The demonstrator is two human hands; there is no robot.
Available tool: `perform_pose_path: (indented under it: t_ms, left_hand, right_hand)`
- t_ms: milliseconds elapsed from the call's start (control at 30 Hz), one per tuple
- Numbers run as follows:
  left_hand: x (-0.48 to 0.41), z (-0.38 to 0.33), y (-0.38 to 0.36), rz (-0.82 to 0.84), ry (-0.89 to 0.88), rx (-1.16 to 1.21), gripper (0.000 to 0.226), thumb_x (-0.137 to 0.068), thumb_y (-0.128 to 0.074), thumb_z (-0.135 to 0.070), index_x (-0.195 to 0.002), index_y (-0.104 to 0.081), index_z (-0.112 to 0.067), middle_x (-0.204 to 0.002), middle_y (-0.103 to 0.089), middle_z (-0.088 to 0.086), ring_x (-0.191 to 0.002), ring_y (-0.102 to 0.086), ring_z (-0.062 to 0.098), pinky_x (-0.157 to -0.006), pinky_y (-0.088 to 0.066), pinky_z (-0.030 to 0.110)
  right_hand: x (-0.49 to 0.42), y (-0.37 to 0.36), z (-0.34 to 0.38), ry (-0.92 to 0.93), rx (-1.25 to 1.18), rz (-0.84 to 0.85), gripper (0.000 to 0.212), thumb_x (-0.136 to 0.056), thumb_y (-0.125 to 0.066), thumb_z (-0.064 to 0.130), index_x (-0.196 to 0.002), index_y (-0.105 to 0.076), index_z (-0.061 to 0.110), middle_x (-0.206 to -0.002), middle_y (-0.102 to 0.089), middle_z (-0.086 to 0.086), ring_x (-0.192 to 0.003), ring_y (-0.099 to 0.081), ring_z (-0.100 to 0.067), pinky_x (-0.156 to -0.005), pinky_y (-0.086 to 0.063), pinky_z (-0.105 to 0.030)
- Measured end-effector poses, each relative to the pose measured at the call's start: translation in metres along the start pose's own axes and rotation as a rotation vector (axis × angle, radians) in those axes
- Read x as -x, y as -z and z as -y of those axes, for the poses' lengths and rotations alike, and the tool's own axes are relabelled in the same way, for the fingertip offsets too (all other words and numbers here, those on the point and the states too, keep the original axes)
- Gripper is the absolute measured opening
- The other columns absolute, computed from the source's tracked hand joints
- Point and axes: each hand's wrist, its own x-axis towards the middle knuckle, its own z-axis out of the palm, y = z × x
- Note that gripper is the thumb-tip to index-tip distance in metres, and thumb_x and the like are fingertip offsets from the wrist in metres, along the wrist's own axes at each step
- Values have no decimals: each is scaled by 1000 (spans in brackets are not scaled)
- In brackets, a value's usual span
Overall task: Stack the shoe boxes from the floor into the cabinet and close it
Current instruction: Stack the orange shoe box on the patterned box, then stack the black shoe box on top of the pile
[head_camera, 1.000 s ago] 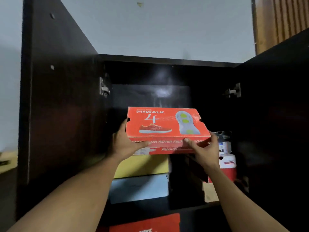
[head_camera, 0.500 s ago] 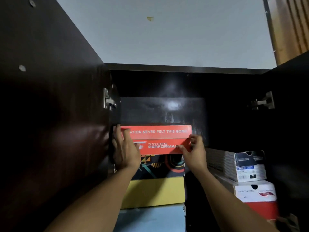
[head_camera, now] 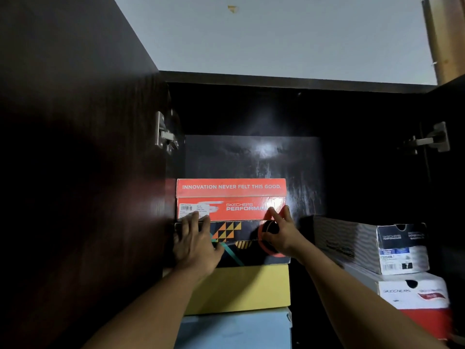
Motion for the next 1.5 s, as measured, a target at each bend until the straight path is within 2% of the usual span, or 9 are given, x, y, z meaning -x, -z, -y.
perform_pose_path:
  t_ms: [167,333,467,667,800,900,1033,1300,1500]
  left_hand:
    - [-1,-6,4,18,26,5,83,-90,-50,-61,-157,-15,-26,-166,-3,3,-152,-2,30,-119,-23,50]
    - [12,-13,25,43,11,36,80,-91,-50,-60,-155,-21,-23,-164,-9,5,-149,-11,30,-116,-28,51]
    - [36,-27,44,84,-114,44,75,-88,-54,-57,-150,-30,-22,-160,-14,3,-144,-19,28,-109,-37,49]
    - [102,-71,56,223,-285,96,72,-87,-54,-59,-145,-40,-20,-155,-28,2,-140,-31,28,-107,-40,46]
    - [156,-115,48,389,-392,115,61,-84,-56,-61,-130,-51,-20,-137,-44,2,-129,-44,30,-94,-48,43]
    - [200,-153,30,530,-470,189,67,-84,-56,-62,-135,-49,-19,-139,-45,2,-130,-45,30,-99,-46,44]
    - [262,-204,3,689,-629,276,68,-85,-56,-61,-139,-46,-20,-144,-43,2,-130,-45,29,-101,-45,43]
    - [393,-297,-26,901,-941,314,65,-88,-55,-59,-140,-46,-20,-144,-46,2,-128,-49,28,-98,-46,42]
    - [489,-364,-36,974,-1185,322,63,-89,-53,-62,-134,-49,-18,-137,-50,5,-123,-53,30,-95,-48,43]
  right_hand:
    - [3,12,-2,10,32,53,85,-90,-70,29,-157,-18,31,-166,12,-7,-151,-6,-40,-123,-11,-50]
    - [30,27,3,4,-24,53,92,-87,-74,33,-158,-18,21,-166,-4,-9,-152,-13,-31,-123,-18,-41]
    - [79,42,1,-40,39,71,98,-79,-72,53,-157,-21,23,-163,-14,-16,-151,-15,-32,-122,-20,-40]
    - [200,84,-32,-153,55,80,85,-88,-73,30,-155,-25,14,-154,-36,-4,-140,-37,-16,-114,-28,-24]
    - [289,107,-58,-353,141,116,87,-85,-70,45,-155,-28,16,-155,-36,-9,-145,-33,-25,-118,-28,-32]
    - [348,119,-84,-480,166,133,94,-71,-70,59,-151,-36,24,-148,-44,-3,-141,-41,-25,-117,-33,-34]
    - [426,131,-110,-696,175,157,90,-87,-69,46,-158,-20,19,-156,-31,-7,-141,-38,-23,-114,-32,-27]
    - [589,156,-147,-1030,269,100,78,-92,-65,44,-154,-27,18,-155,-37,-10,-128,-54,-26,-104,-46,-35]
    - [695,189,-165,-1274,319,-8,84,-90,-66,49,-156,-25,17,-156,-37,-10,-138,-43,-26,-109,-38,-33]
